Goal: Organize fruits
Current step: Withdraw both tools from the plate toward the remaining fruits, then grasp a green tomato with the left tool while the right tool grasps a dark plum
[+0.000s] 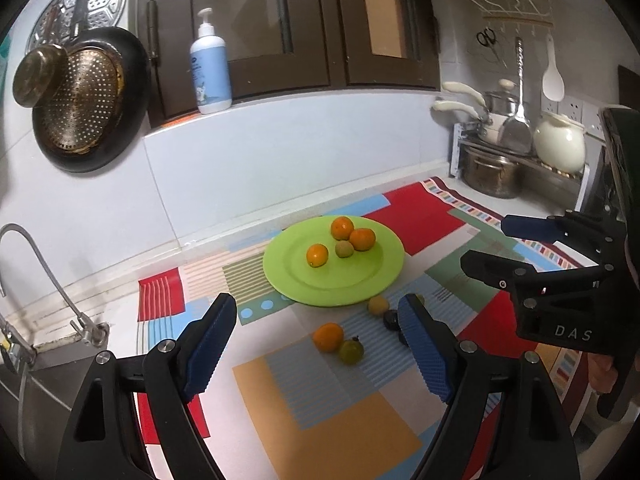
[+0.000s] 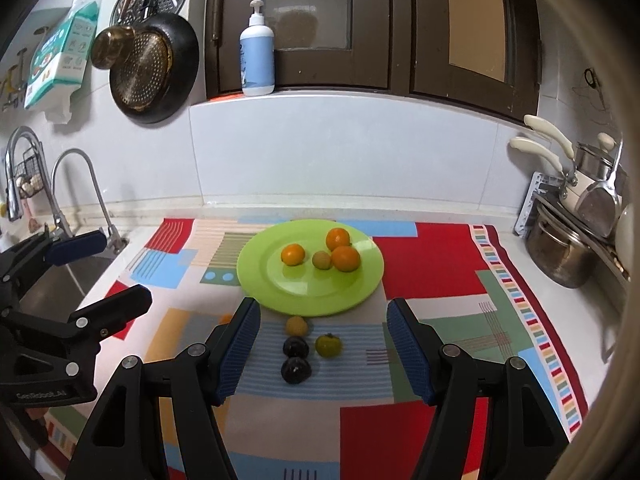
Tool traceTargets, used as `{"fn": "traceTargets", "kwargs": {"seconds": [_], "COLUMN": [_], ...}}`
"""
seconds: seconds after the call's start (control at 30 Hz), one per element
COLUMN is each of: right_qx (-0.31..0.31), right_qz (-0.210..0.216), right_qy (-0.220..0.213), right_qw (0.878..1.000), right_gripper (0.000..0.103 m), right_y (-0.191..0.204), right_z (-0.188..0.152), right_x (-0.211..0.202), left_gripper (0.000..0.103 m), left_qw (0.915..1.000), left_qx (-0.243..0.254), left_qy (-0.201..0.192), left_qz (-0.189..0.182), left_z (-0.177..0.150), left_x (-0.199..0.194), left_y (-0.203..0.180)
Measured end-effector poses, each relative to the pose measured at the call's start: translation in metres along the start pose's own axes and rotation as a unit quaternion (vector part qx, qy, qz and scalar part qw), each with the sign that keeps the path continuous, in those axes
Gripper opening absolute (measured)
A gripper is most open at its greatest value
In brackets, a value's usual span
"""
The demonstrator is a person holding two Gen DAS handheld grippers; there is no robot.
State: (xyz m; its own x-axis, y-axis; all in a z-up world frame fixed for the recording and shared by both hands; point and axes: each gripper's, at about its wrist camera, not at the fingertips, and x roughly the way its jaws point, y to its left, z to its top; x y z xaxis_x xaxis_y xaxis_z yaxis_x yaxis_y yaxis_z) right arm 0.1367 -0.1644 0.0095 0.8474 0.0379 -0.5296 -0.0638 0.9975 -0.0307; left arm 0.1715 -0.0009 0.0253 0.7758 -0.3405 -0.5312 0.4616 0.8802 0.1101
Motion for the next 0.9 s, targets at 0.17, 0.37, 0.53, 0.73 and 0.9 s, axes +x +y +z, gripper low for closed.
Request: {"fn": "traceTargets", "kwargs": {"seconds": [0.17, 0.37, 0.53, 0.73, 0.9], "right_qx": [-0.019, -0.044, -0.059, -0.075, -0.074], "right_qz": [0.001, 0.010, 0.017, 0.033, 0.048], "right_qy": [0.013, 0.036, 0.055, 0.081, 0.107], "right_qw": [1.000, 0.998, 0.997, 0.993, 0.990], "right_gripper": [0.066, 0.066, 0.065, 0.058, 0.051], "right_y": [0.007, 0.014, 0.016, 0.018, 0.016], "right_z": [-0.012, -0.024, -0.033, -0.042, -0.050], "right_x": [0.009, 0.027, 0.043, 0.062, 0.078], "left_gripper": [0.082, 0.069, 0.057, 0.045, 0.039], "left_qw": [0.9995, 0.9974, 0.9947, 0.9908, 0.9883], "left_qx": [0.017, 0.042, 0.046, 0.041, 0.031], "left_qy": [0.013, 0.038, 0.061, 0.094, 0.116], "left_qz": [-0.025, -0.044, -0.069, -0.088, -0.094], "left_z": [-0.012, -0.026, -0.036, -0.047, -0.052], "left_x": [0.013, 0.035, 0.054, 0.077, 0.091], "left_y": [-0.002, -0.006, -0.010, -0.013, -0.012]}}
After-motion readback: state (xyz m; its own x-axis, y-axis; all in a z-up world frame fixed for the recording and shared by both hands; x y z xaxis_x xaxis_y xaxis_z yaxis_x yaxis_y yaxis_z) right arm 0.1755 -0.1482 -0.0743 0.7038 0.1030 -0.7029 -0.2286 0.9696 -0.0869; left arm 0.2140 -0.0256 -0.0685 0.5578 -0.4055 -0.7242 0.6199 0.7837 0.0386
